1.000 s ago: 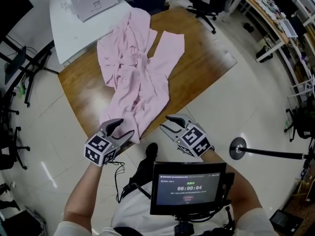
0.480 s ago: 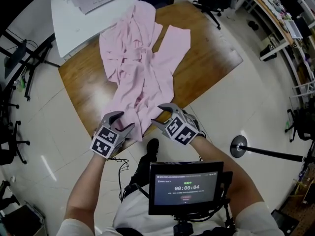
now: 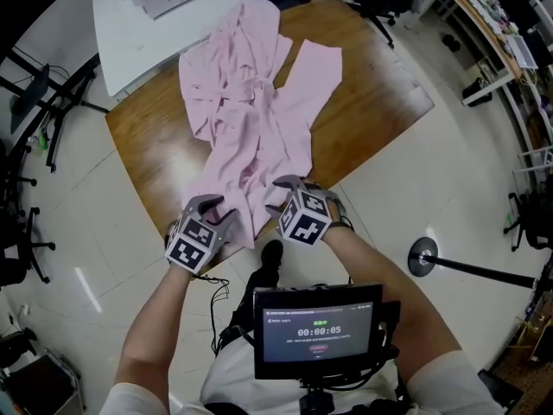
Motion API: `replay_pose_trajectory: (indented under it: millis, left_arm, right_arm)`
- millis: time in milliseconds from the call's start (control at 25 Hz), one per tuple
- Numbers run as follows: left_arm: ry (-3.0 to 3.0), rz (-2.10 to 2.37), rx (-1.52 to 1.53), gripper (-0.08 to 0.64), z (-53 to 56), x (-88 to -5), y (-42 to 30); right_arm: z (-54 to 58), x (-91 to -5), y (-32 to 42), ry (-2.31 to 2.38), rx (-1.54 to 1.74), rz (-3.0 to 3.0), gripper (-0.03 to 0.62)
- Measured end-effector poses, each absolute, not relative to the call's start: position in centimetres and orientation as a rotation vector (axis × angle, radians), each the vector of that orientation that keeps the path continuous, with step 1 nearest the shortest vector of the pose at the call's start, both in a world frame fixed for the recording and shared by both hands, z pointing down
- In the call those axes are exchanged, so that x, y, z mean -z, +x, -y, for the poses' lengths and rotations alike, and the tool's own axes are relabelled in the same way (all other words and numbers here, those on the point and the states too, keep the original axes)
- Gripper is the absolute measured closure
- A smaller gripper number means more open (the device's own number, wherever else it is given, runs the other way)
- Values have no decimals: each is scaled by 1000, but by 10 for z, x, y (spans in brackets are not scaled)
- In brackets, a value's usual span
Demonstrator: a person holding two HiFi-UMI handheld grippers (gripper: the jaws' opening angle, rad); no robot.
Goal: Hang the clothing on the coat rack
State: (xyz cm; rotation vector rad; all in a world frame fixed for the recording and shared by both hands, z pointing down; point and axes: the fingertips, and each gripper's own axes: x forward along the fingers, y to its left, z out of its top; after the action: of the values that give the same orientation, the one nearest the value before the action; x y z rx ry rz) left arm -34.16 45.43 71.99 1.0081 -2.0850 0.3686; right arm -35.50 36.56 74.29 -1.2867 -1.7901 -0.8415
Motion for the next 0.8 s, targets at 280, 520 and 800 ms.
replay_pose_trajectory:
  millis: [280,520,800]
  left_arm:
    - [1042,2079,-370,520,-451,-727,-336]
    - [1052,2185,-237,529,-450,-697,-340]
    - [1080,2327,-51,532,-449,-653,-347]
  right_arm:
    - [-365,-756,-344,-1295,867,1757,493]
    - [-359,-736,-350,-1283,831,1836,583]
    - [-356,-701,-353,-1284,740,1983,584]
